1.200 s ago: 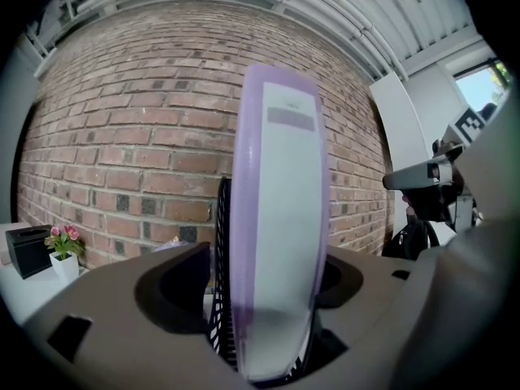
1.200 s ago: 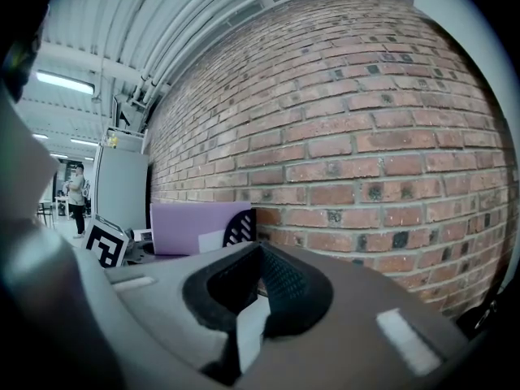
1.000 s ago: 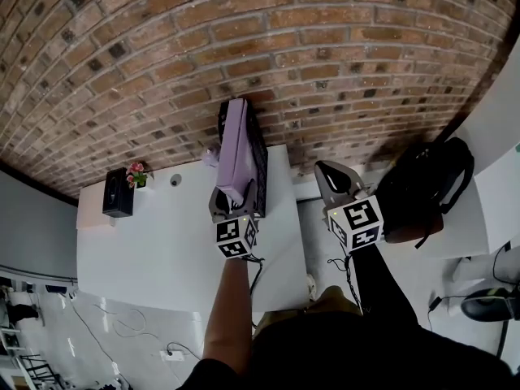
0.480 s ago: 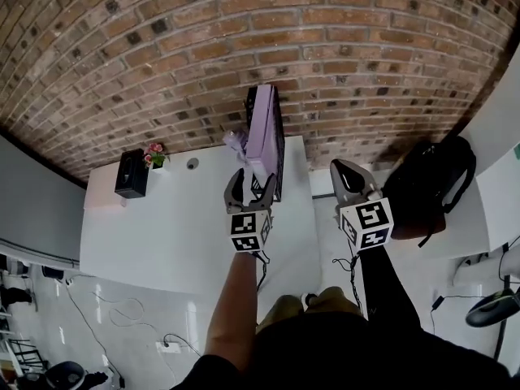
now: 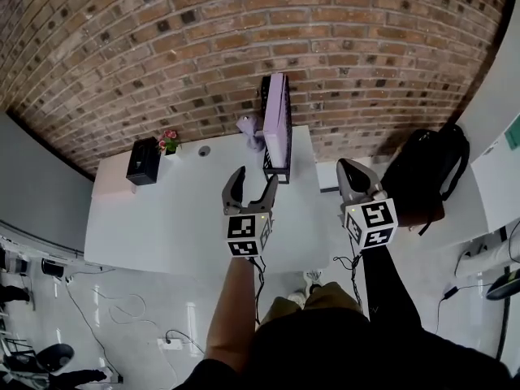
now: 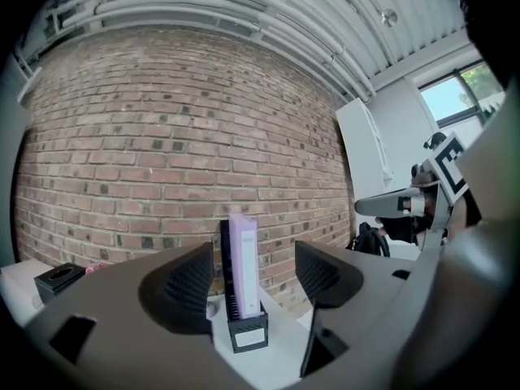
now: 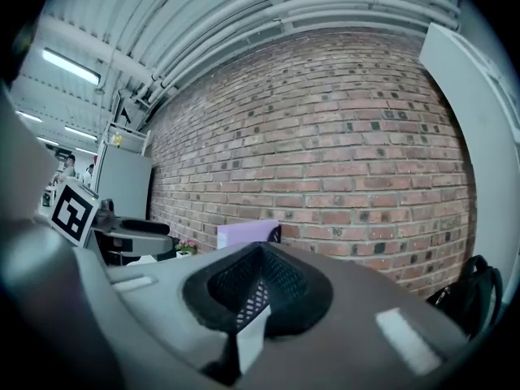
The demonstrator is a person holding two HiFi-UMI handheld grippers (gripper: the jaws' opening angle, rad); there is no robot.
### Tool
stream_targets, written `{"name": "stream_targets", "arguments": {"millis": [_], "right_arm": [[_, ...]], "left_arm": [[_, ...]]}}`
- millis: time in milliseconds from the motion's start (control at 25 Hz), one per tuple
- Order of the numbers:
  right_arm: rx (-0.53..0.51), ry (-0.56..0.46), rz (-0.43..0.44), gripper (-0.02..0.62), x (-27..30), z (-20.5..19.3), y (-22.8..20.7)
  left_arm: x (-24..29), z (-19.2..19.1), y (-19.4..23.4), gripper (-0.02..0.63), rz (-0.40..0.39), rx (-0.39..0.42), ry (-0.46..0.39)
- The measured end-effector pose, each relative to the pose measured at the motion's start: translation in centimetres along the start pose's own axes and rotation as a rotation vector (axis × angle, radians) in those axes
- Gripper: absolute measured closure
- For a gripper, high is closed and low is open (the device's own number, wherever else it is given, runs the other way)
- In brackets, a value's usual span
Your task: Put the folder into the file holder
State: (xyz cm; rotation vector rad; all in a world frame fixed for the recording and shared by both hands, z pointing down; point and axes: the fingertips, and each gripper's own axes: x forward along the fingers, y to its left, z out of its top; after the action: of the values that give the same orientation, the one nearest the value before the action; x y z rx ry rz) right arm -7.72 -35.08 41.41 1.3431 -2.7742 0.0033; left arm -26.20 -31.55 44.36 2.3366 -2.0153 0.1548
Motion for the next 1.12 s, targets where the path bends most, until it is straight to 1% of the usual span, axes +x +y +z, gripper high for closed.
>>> {"name": "stream_targets", "arguments": {"millis": [120,200,280,360,400,480,600,720,840,1000,1120], "right_arm": [[-0.004,-0.01,-0.005,0.595,-1.7,0.4,1.2],[-0.008,-0.014,-0.01,0.595,-2.8,0.5,1.9],[-0.009,-0.016,-0.016,0.595,-3.8,0.4,2.4],[-0.006,-0.021,-0.021,0.595,-4.5,0.5,2.9],[-0.005,-0.024,-0.021,0.595,-4.8,0.5,3.1],[-0.006,-0.022,-0.019,0.595,-5.4,0.5,3.6],[-0.01,-0.019,-0.012,0.595,-5.9,0.5,4.3],[-0.017,-0.029,-0.005,0.595,-5.8,1.2,4.6],[-0.013,-0.045,-0.005,0.595,-5.8,1.8,4.5],[-0.008,-0.061,0.001,0.595,-5.9,2.1,4.8],[-0.04,-0.078,0.006,0.595,-6.0,2.4,5.3]], "left_arm": [[-2.6,1.9,-0.7,0.298,-0.016,-0.009,-0.038],[-4.3,2.9,-0.9,0.321,-0.012,-0.01,-0.056],[-5.9,3.7,-1.0,0.359,-0.003,-0.011,-0.074],[-7.2,4.4,-1.2,0.416,0.003,-0.01,-0.091],[-7.8,4.8,-1.3,0.431,0.006,-0.007,-0.097],[-8.8,5.0,-1.3,0.467,0.015,0.002,-0.095],[-9.9,4.8,-1.2,0.497,0.026,0.003,-0.081],[-10.5,5.1,-1.0,0.533,0.038,0.006,-0.085],[-10.7,5.6,-0.7,0.598,0.073,0.028,-0.081],[-11.2,5.9,-0.7,0.598,0.085,0.059,-0.075],[-11.3,6.1,-0.6,0.598,0.086,0.063,-0.08]]}}
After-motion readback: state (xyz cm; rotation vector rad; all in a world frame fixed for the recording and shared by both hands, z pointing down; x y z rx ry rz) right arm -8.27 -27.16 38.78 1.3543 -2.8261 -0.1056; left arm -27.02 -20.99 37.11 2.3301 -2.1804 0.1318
